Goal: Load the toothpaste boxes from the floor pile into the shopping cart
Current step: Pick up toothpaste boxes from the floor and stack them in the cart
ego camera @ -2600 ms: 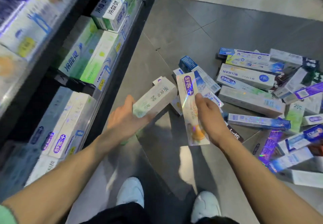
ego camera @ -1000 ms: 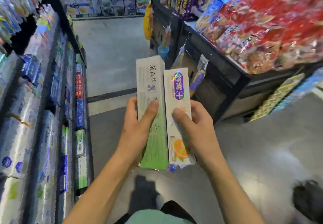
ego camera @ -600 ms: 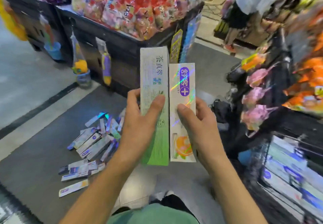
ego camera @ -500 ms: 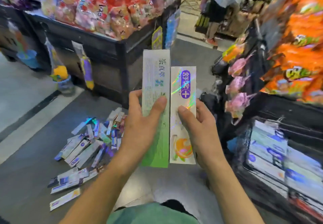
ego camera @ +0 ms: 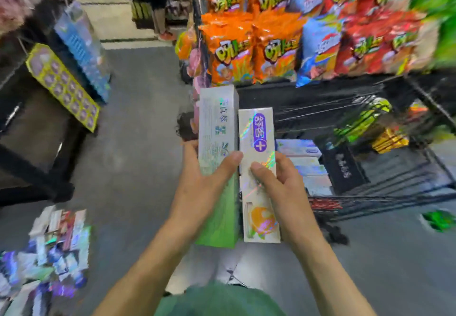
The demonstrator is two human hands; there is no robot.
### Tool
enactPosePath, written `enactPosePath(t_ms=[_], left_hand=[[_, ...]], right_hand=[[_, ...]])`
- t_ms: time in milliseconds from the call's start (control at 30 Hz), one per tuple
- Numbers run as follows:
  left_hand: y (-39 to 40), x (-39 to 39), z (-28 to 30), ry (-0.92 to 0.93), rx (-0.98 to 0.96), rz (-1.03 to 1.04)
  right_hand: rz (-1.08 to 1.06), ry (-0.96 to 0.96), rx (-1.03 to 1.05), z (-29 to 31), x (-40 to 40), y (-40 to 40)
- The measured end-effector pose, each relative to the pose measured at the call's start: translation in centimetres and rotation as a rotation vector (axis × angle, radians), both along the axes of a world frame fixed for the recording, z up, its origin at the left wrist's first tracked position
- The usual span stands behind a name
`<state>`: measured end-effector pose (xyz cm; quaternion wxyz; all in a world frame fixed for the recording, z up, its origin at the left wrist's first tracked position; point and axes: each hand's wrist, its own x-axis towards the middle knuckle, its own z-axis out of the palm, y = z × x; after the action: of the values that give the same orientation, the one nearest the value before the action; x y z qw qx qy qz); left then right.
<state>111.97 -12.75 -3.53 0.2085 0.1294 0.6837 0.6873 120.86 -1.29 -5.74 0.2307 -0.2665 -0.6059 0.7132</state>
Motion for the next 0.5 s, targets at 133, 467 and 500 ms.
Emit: enactPosePath(t_ms=[133,467,500], left_hand=[[6.8,0.9,-0.9,-0.035,-0.022,-0.133],[15.9,-2.1,-5.5,-0.02,-0.163,-0.365],[16.6,-2.8,-5.9,-0.019,-0.175,-0.373]], right_hand=[[-0.141,-0.026,-0.02,-1.1,2.9,5.8],[-0.344,-0.149,-0.198,-5.1,4.0,13.9],[-0.357,-0.166,-0.202,-5.3,3.5,14.6]])
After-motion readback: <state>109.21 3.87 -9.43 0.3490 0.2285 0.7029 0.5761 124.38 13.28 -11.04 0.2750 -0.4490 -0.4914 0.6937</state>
